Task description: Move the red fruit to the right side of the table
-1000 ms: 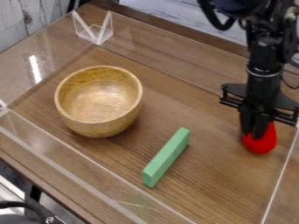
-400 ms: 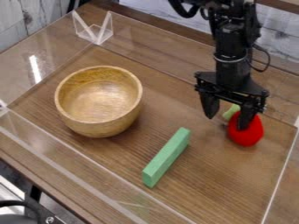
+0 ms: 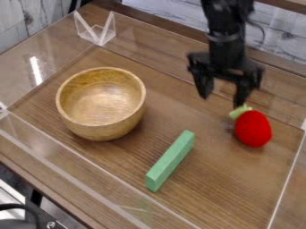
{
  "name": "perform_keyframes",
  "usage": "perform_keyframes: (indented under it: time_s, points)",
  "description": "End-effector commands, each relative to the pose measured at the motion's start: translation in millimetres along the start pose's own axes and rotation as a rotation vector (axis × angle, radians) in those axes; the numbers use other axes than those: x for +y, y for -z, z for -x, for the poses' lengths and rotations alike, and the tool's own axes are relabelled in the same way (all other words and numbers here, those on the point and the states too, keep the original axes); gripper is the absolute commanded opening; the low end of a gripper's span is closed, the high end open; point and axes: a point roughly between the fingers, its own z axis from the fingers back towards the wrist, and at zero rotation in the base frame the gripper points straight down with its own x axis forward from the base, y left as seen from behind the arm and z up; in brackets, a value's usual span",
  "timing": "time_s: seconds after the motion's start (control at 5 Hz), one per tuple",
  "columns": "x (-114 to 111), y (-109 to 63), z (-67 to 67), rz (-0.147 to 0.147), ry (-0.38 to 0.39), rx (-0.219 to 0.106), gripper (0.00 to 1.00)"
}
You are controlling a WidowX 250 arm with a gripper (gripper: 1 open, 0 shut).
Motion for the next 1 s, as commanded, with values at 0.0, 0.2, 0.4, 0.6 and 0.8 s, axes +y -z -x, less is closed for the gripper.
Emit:
perform_keyframes:
  time_s: [0.0, 0.2, 0.4, 0.6, 0.8]
  points:
    - [8.1, -49.9, -23.5, -0.015, 0.02, -0.116, 1.0]
    - [24.9, -74.5, -34.0, -0.046, 0.029, -0.156, 1.0]
    - [59.8, -87.4, -46.4, -0.091, 0.013, -0.183, 1.0]
    - [69.9, -79.3, -56.5, -0.107, 0.011, -0.185, 1.0]
    - [76.3, -76.8, -55.9, -0.127, 0.021, -0.172, 1.0]
